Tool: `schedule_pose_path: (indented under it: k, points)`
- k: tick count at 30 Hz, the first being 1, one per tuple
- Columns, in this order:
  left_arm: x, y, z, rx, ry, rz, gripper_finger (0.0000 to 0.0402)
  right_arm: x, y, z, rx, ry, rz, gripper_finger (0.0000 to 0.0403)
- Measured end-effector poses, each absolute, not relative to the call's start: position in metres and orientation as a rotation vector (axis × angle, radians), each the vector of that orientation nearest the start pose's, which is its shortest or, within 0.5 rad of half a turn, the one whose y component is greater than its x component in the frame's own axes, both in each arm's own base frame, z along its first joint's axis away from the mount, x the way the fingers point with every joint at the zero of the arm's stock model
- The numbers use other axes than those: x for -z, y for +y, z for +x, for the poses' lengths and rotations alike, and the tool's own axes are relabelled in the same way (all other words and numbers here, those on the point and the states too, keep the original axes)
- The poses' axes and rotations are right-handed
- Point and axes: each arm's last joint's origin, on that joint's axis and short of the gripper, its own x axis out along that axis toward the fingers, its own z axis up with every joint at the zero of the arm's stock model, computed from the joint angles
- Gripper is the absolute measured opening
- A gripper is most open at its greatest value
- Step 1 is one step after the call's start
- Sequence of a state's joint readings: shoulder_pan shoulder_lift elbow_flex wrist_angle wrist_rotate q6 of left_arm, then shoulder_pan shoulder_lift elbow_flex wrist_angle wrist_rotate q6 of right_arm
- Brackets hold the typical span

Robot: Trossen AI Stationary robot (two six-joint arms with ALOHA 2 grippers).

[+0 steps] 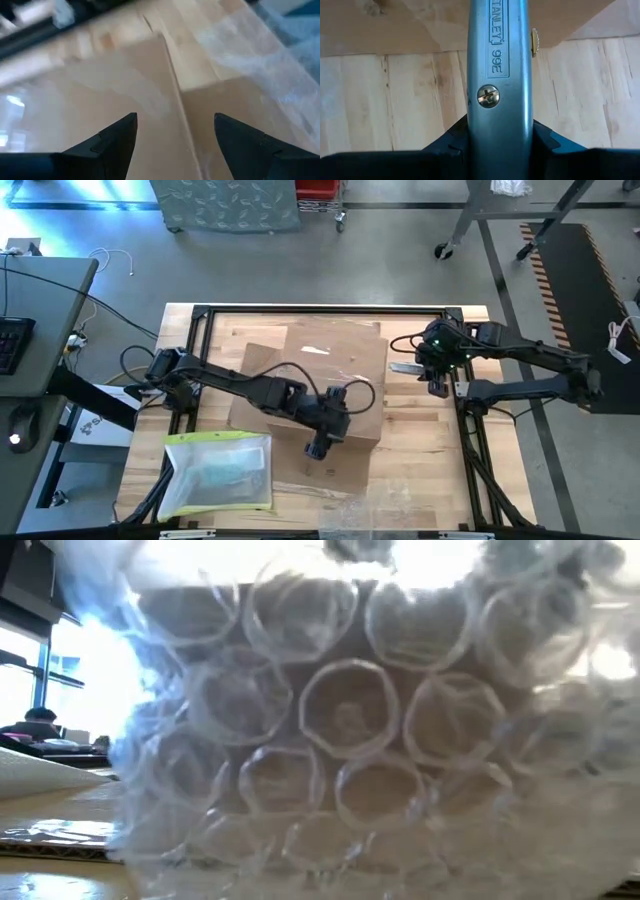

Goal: Unpack boxes
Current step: Break down the cardboard box using the silver cutter until it is fully flat

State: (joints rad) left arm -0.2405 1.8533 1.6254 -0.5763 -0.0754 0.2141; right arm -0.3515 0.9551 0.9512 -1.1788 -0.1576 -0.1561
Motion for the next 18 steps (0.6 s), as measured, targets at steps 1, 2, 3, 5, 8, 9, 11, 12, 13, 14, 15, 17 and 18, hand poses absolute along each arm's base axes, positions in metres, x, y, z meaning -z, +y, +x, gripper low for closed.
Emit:
schedule_pose_path:
  k: [1,2,3,5,8,9,11,12,13,14,15,17,18]
  points:
    - [-0.283,-0.096,0.402,0.251,0.801,0.327,0.0248,-0.288,-0.047,0.142,0.082,1.16,0.164,0.0095]
    - [-0.277,-0.095,0.401,0.251,0.82,0.329,0.0248,-0.287,-0.047,0.143,0.082,1.173,0.172,0.0095]
    - [-0.274,-0.095,0.401,0.241,0.822,0.333,0.0248,-0.286,-0.047,0.143,0.079,1.19,0.179,0.0095]
    - [-0.27,-0.093,0.399,0.203,0.835,0.352,0.0248,-0.284,-0.048,0.144,0.076,1.212,0.187,0.0095]
    - [-0.267,-0.09,0.399,0.156,0.844,0.372,0.0248,-0.282,-0.049,0.147,0.071,1.219,0.186,0.0095]
    - [-0.267,-0.089,0.399,0.152,0.847,0.371,0.0248,-0.281,-0.049,0.149,0.068,1.222,0.185,0.0095]
    - [-0.266,-0.087,0.399,0.149,0.85,0.367,0.0248,-0.28,-0.05,0.152,0.067,1.222,0.184,0.0095]
    - [-0.266,-0.087,0.4,0.148,0.849,0.367,0.0248,-0.28,-0.051,0.153,0.068,1.218,0.183,0.0095]
    - [-0.266,-0.086,0.4,0.145,0.849,0.367,0.0248,-0.28,-0.051,0.154,0.067,1.211,0.178,0.0095]
    - [-0.266,-0.085,0.4,0.144,0.849,0.365,0.0248,-0.28,-0.052,0.155,0.065,1.205,0.172,0.0095]
    - [-0.266,-0.085,0.4,0.144,0.849,0.362,0.0248,-0.28,-0.052,0.156,0.063,1.202,0.168,0.0095]
    - [-0.266,-0.084,0.4,0.138,0.85,0.353,0.0248,-0.28,-0.052,0.156,0.064,1.197,0.168,0.0095]
    - [-0.266,-0.084,0.4,0.136,0.851,0.35,0.0248,-0.28,-0.052,0.156,0.066,1.199,0.166,0.0095]
